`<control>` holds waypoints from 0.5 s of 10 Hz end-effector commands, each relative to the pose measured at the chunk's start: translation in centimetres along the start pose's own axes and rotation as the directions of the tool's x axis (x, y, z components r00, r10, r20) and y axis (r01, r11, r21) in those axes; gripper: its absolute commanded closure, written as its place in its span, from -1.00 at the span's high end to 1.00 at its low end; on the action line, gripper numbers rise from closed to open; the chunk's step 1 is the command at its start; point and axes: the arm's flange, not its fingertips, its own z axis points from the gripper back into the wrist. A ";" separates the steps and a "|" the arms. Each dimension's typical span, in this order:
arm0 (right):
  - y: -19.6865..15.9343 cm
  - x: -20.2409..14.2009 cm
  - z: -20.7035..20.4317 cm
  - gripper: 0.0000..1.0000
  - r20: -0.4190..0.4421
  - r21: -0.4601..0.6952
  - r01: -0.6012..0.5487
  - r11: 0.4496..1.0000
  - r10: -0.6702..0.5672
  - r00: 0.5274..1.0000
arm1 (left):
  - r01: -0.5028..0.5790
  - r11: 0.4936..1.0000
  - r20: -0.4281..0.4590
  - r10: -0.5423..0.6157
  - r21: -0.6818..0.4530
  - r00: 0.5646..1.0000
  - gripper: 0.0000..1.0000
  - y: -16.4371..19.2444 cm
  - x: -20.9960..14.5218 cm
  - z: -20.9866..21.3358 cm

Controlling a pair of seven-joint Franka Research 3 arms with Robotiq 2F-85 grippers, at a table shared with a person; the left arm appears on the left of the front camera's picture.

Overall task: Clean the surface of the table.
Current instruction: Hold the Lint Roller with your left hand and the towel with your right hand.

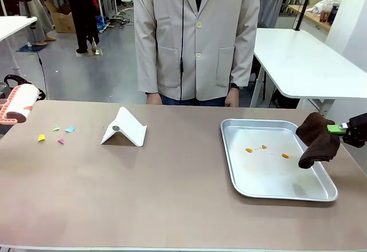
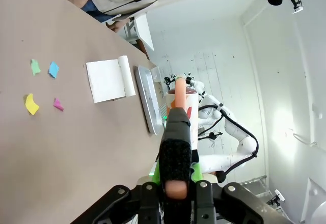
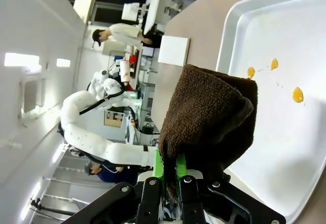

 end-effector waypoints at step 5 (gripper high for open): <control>0.3 0.0 0.3 -1.00 0.000 -0.014 -0.007 1.000 0.007 1.000 | 0.021 1.000 0.020 -0.021 -0.004 1.000 -1.00 -0.2 -0.7 0.8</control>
